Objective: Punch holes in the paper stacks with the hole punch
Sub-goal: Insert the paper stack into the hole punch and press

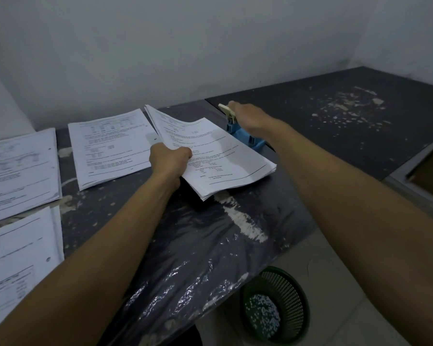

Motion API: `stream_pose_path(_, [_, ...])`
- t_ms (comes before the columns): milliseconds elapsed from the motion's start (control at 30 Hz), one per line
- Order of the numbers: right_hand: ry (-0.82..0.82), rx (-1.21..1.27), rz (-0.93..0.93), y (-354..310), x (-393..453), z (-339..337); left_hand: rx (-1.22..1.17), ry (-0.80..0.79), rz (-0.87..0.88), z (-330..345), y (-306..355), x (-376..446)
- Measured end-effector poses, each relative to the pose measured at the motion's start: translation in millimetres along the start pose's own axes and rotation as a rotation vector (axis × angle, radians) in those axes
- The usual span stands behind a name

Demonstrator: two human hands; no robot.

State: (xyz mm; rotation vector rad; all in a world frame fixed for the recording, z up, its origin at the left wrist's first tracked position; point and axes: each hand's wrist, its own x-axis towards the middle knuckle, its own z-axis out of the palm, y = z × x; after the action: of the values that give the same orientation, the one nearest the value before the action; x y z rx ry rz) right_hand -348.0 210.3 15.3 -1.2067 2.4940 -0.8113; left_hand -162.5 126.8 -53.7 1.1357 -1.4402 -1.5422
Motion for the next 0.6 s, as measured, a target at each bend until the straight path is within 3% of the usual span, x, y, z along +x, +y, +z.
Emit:
stream_pose_path(300, [-0.042,0.026,-0.076,2,-3,-3,-0.007,-0.014,-0.058,0,19,-2])
stream_pose_path(600, [-0.099,0.045,-0.034,-5,-3,-6,-0.04,-0.028,-0.095,13,42,-6])
